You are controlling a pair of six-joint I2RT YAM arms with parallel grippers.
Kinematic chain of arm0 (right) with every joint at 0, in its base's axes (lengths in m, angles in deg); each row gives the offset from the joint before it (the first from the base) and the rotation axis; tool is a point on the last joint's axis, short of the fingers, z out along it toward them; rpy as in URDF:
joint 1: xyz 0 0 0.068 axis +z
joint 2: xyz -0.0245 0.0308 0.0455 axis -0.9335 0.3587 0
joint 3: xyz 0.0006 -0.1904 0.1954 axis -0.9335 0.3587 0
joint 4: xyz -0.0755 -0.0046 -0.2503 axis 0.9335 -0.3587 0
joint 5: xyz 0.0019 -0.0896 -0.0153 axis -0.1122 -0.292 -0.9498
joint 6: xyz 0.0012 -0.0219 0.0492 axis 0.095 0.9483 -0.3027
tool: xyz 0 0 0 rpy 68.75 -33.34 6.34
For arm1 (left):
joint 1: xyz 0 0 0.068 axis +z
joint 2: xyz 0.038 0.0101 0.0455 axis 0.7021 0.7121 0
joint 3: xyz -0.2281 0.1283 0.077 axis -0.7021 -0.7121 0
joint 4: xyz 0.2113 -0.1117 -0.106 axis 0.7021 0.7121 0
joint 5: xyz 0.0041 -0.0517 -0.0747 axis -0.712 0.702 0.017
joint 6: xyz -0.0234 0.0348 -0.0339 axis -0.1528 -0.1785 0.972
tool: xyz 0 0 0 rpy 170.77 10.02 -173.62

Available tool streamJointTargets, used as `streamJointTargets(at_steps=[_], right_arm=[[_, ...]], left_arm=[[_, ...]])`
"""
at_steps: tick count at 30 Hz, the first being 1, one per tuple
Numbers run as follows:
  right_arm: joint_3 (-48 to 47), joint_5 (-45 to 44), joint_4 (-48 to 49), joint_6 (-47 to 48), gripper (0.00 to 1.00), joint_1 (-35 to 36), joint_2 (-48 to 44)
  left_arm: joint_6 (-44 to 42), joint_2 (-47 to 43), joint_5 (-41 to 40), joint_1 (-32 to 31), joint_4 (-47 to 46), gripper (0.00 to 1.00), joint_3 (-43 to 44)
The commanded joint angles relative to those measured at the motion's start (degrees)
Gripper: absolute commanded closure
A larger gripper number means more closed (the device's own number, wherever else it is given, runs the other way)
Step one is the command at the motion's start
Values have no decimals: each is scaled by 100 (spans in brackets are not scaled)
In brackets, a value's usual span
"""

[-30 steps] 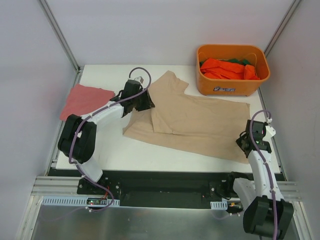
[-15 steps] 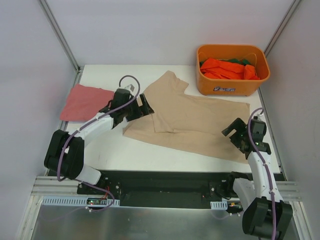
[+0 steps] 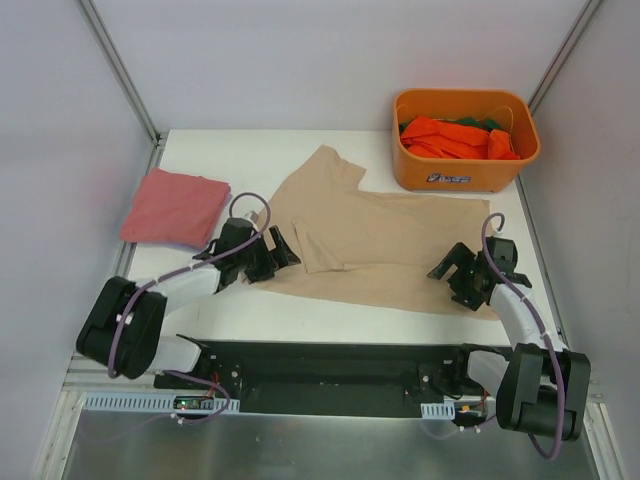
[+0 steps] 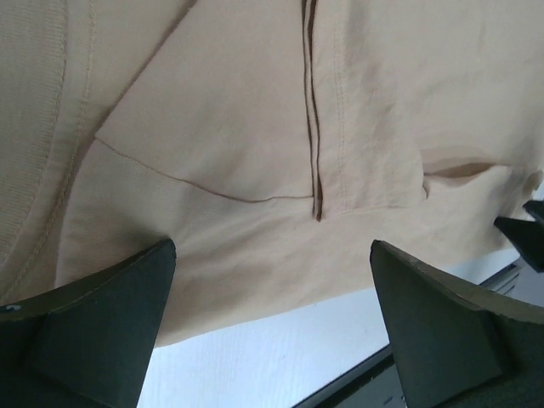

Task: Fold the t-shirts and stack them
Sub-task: Fold the flattened tshirt in 1/3 of the way

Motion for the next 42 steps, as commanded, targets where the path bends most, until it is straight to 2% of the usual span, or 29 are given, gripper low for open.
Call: streamJointTargets(at_steps=[1,6,10,12,15,19,23,27,29,30,34,42], right_arm=[[-35,-125,-93,-14,4,8,-32],[52,394,-215,433,3,17,-410],[43,605,-585,645,3,25,-708],[122,780,-489,672,3,43,-893],[193,834,-348,646,3,69,-1104],[281,781,-348,637,4,69,-1193],[386,641,-374,593,4,69,-1368],[404,281,-506,549,4,69,-1535],[413,192,-550,540,4,69,-1579],[413,201,-550,531,4,69,-1588],[404,456,-532,557,4,69,-1614],[404,386,-550,549,4,69,-1544]], left_arm=[[171,-1078,-618,-35,1178,1,-928],[488,-2993,-830,-44,1864,1,-1888],[339,-4050,-619,-70,2190,1,-1618],[260,-4192,-575,-96,2296,1,-1293],[163,-3869,-583,-245,2340,1,-774],[93,-2851,-706,-780,2340,3,-141],[206,-1787,-794,-1229,2331,12,202],[294,-1258,-1075,-1528,2305,19,396],[347,-1082,-1102,-1634,2261,28,458],[356,-1012,-1102,-1695,2226,36,484],[409,-669,-1234,-1801,2182,47,546],[383,-177,-1340,-1810,2085,65,721]])
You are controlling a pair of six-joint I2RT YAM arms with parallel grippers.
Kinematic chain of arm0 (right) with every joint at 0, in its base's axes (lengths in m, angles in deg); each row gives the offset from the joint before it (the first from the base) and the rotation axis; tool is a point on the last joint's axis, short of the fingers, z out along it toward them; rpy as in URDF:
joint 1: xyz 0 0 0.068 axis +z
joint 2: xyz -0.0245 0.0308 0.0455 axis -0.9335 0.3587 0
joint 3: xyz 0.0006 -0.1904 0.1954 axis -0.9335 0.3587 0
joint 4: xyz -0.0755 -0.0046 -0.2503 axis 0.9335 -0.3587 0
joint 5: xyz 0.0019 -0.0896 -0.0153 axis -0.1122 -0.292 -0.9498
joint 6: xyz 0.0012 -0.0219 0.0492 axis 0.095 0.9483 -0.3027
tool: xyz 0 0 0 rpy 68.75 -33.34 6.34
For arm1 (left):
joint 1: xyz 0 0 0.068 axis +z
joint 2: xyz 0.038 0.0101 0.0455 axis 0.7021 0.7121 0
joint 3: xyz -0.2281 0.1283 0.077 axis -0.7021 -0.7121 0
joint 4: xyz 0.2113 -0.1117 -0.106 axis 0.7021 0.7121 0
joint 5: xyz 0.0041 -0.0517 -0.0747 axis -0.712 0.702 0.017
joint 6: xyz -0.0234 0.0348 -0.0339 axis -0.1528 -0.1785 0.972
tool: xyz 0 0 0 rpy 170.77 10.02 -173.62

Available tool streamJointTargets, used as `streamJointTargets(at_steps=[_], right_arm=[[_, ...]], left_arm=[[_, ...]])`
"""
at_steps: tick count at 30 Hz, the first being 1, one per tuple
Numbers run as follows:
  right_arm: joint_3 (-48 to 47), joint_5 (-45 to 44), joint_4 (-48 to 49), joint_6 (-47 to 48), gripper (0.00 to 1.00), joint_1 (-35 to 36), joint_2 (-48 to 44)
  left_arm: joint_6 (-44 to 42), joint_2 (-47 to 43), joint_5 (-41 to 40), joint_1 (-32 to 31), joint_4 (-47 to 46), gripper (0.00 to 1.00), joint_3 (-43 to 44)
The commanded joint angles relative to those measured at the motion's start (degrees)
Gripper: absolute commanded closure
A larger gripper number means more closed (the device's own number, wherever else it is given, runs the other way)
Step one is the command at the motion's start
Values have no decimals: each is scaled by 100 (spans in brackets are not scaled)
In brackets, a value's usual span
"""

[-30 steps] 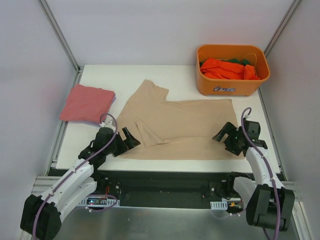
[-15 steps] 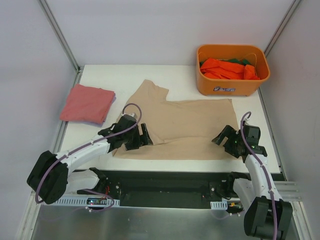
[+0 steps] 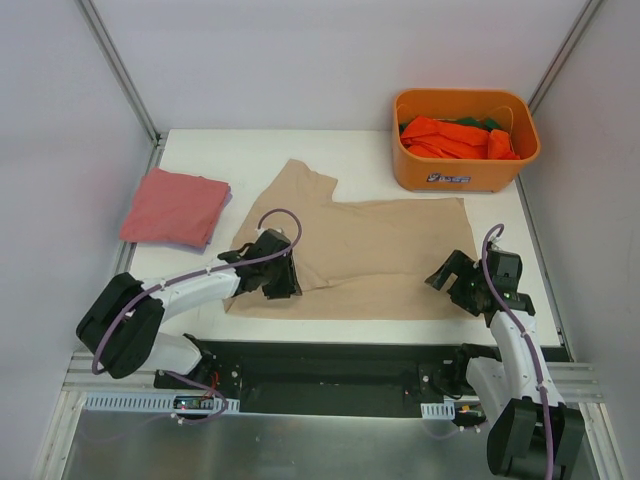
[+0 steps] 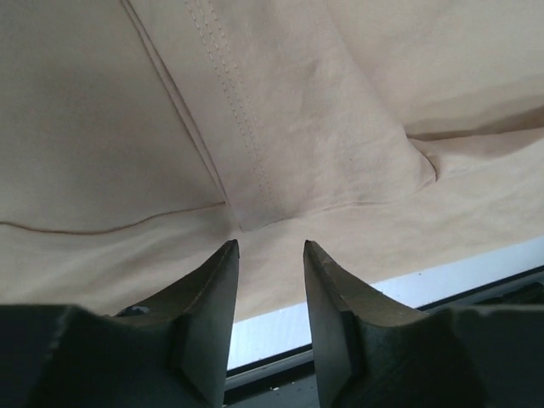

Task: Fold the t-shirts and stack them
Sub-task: Fold the flattened tshirt in 1/3 of the way

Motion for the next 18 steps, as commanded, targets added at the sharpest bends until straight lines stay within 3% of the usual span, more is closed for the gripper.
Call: streamJointTargets(at_steps=[1,5,11,18], right_arm=[[6,-14,-104,7,4,32,-27],[6,-102,-113,-2,4,32,-19],[6,-137,-139,-2,4,32,-19],[-11,-199,-157,-2,4,32,-27]], left_arm=[[13,252,-85,-44,-129,69,289],[-13,420,-6,-71,-156,86,385],[-206,279,-181,-79,-156,100,648],[-672,762,-357,-79,-155,100,1413]])
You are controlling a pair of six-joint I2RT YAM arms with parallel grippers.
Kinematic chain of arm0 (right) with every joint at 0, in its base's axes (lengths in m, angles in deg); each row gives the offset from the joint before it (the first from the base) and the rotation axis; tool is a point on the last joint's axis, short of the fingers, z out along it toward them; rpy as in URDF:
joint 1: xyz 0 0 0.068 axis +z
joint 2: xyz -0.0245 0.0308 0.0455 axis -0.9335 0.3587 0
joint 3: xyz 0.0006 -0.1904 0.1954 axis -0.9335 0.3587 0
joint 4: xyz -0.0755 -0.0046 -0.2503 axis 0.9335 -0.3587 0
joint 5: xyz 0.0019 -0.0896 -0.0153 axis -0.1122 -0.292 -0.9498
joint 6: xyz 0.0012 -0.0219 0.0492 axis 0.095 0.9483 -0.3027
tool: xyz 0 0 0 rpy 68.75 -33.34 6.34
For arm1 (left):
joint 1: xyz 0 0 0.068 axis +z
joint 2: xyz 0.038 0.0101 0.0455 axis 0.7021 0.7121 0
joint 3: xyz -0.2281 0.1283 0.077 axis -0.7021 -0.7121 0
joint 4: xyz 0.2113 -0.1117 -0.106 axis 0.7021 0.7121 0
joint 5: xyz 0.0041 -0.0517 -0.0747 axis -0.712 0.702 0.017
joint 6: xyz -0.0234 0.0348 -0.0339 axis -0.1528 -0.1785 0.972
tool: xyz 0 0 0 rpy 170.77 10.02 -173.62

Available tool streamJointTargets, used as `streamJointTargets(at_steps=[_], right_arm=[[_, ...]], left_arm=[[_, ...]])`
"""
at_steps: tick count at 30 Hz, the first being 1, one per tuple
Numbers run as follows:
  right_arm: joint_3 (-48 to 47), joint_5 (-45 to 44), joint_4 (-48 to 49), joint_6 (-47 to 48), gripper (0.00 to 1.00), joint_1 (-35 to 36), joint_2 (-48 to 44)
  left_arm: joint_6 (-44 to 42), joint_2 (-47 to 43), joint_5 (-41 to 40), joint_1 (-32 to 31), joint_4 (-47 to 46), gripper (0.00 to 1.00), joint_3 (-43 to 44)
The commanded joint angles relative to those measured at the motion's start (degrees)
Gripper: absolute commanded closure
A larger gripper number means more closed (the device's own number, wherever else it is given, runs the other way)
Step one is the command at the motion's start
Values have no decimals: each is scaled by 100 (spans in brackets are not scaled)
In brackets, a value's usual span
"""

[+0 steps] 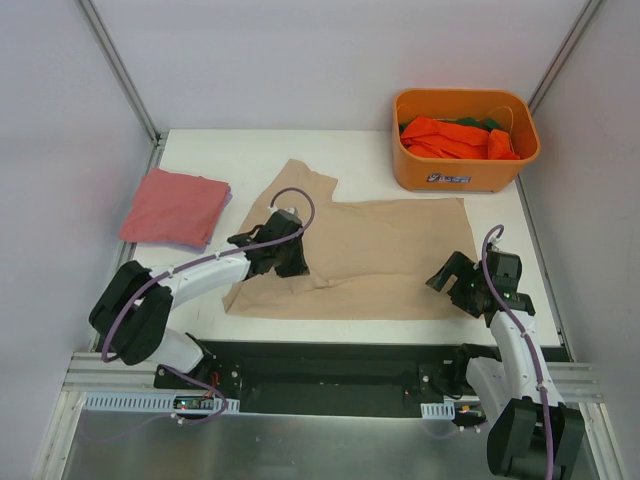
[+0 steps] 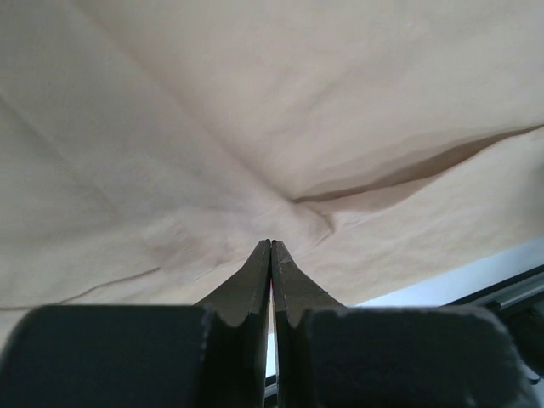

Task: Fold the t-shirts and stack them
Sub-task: Fold the flattened tshirt in 1/3 of the way

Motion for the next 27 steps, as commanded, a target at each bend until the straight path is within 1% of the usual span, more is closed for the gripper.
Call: streamJointTargets(at_steps=[1,3,4,6,8,10,12,15,17,21,25,27], right_arm=[[-11,-125,-72,6,4,32,-21],[-20,-134,-89,-2,4,32,-47],[-29,-151,-98,6,4,32,-56],[-11,-186,-98,6,4,32,-65],[-11,-134,-98,-2,4,32,-47],[-11,-99,-80,-2,4,32,-4],[-11,-90,-98,6,4,32,40],[-20,-81,-89,-2,4,32,85],[-11,-90,-98,6,4,32,85],[-11,-134,-89,-2,4,32,85],[-3,-169,-98,6,4,32,67],[-11,-178,-98,-2,4,32,76]], left_arm=[[-493,318,-198,-42,-88,100,679],[-686,450,-128,-42,34,100,986],[-635,451,-93,-42,166,100,988],[-451,206,-153,-42,229,100,656],[-292,-154,-198,-42,290,89,260],[-160,-479,-417,-42,316,76,-118],[-55,-700,-444,-42,352,73,-391],[78,-727,-435,-42,343,68,-594],[113,-570,-400,-33,343,69,-586],[25,-17,-329,-42,360,69,-288],[25,248,-260,-42,369,70,-138],[25,275,-242,-42,361,75,-111]])
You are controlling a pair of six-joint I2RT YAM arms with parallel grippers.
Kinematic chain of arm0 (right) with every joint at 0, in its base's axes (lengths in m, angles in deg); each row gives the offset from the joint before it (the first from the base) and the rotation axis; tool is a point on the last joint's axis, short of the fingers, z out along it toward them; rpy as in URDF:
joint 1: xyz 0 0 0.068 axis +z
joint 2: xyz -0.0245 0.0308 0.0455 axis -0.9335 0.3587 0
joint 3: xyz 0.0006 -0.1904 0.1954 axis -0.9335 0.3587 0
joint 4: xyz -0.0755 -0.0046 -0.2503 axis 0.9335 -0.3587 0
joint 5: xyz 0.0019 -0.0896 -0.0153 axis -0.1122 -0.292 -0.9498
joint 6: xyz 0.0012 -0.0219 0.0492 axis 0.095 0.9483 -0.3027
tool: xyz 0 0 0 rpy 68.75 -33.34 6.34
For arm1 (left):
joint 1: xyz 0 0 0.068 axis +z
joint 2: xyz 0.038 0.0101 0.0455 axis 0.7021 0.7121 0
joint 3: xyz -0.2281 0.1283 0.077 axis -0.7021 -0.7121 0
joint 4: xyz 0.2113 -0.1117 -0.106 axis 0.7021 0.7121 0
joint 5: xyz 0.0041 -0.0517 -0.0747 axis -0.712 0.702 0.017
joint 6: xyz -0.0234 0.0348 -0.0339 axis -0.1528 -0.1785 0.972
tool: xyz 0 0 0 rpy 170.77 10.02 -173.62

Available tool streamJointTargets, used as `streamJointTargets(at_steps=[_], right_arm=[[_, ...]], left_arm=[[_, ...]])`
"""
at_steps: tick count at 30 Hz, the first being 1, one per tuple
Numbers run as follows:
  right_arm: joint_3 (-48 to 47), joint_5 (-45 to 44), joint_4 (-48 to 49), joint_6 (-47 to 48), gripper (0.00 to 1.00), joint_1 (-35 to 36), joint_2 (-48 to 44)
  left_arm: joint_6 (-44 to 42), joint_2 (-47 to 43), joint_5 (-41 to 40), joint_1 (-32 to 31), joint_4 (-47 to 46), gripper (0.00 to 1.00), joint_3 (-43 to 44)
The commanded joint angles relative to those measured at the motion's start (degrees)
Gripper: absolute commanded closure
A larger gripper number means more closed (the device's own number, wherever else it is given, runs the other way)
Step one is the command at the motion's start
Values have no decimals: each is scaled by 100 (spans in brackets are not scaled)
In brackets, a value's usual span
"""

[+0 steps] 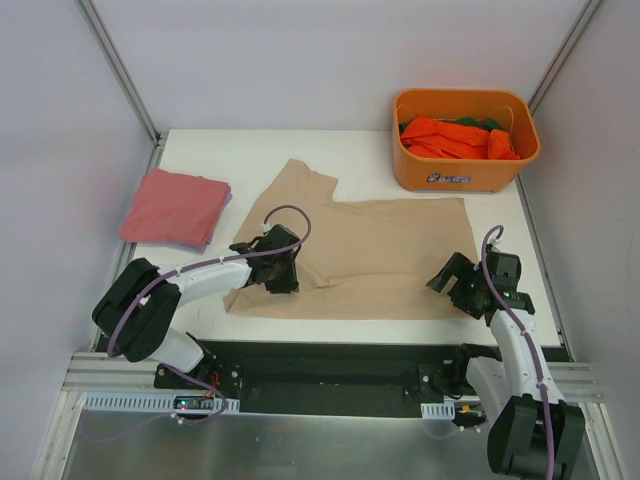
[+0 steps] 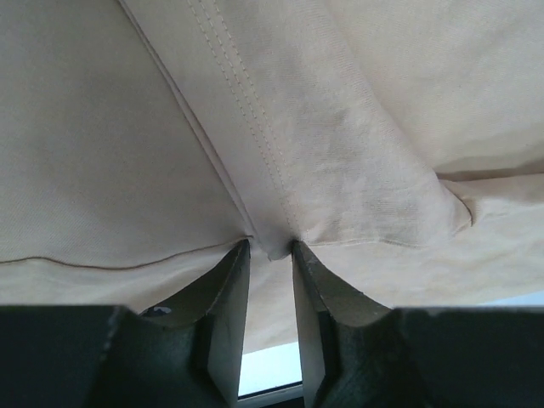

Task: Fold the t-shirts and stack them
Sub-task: Fold the flattened tshirt in 1/3 of the way

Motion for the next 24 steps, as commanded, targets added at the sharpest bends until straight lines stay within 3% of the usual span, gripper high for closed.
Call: streamJointTargets(at_steps=[1,3,5,6,16,24], right_arm=[[-3,-73,-28,-2,4,32,21],[-3,-73,-28,-2,4,32,21],[-3,-73,-19,6,4,32,30],[-3,-81,-28,-2,4,32,39],[-3,-117,-37,-2,4,32,-5],[-3,-143,-54,-2,4,32,-14]], left_arm=[[80,37,38,-42,48,79,245],[97,2,38,-42,48,85,245],[89,-25,38,-51,48,99,254],[54,-33,38,-42,57,100,298],[-113,-192,101,-51,48,100,631],[-561,712,-181,-51,-14,100,1721]])
